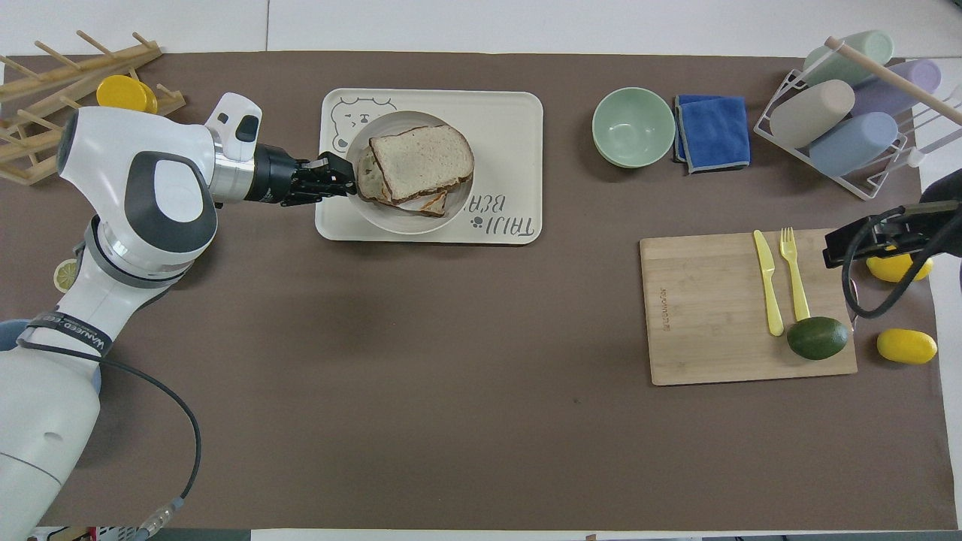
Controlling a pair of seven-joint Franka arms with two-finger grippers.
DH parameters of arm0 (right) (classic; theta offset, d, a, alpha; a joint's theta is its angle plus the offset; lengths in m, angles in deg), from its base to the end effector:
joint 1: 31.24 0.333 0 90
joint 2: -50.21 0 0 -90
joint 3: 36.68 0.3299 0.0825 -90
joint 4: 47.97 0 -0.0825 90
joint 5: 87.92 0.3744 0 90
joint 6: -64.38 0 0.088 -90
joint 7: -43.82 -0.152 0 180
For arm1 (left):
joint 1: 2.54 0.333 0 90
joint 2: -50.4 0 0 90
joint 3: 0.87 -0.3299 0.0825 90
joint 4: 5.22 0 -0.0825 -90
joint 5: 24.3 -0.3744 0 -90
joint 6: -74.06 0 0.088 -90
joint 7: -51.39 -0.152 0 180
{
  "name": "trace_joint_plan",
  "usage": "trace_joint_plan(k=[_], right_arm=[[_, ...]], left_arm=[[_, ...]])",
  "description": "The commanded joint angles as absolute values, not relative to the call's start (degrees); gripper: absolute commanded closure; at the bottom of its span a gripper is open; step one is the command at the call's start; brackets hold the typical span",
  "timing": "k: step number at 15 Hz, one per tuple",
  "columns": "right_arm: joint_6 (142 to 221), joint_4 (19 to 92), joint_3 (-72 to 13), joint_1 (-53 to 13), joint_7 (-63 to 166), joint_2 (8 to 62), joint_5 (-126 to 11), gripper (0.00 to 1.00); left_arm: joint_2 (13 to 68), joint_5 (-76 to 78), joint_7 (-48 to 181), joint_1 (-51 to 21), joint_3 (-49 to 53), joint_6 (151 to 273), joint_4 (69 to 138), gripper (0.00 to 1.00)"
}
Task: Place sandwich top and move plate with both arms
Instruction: 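Set the plate down on the tray and open the left gripper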
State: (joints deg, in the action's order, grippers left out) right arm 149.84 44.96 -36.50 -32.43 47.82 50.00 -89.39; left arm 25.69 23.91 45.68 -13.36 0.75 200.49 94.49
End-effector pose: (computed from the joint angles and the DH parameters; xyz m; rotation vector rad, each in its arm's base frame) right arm 0.5288 -0.0134 0.5621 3.1137 0.0808 -0.2106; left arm 0.6482 -0.1948 0.3258 2.4393 0.2381 -0.0124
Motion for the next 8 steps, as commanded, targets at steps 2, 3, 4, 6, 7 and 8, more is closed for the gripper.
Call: trace_joint_plan(k=[2, 3, 4, 6, 7, 8], right_arm=[[148.7, 44.2, -36.2, -32.6, 49.4, 50.0, -90.3, 0.00], [148.7, 44.2, -36.2, -32.6, 49.4, 50.0, -90.3, 0.00], [148.7, 44.2, -36.2, -32.5, 49.4, 50.0, -90.3, 0.00], [148.7, 44.2, -35.4, -32.6, 49.4, 50.1, -90.3, 0.00], [148.7, 44.2, -35.4, -32.6, 49.4, 50.0, -90.3, 0.00], [148.7, 44.3, -35.4, -32.6, 49.4, 50.1, -90.3, 0.00]], left_arm=[[22.7, 26.4, 43.6, -14.1, 1.4, 206.2, 92.5, 1.00], [22.4, 26.5, 42.9, -14.2, 1.5, 206.4, 92.5, 1.00], [22.2, 26.5, 42.7, -14.1, 1.5, 206.4, 92.6, 1.00], [22.1, 26.5, 42.6, -14.3, 1.5, 206.6, 92.7, 1.00], [22.1, 26.5, 42.3, -14.7, 1.5, 206.7, 93.0, 1.00], [22.1, 26.6, 41.9, -15.3, 1.5, 207.3, 93.6, 1.00]])
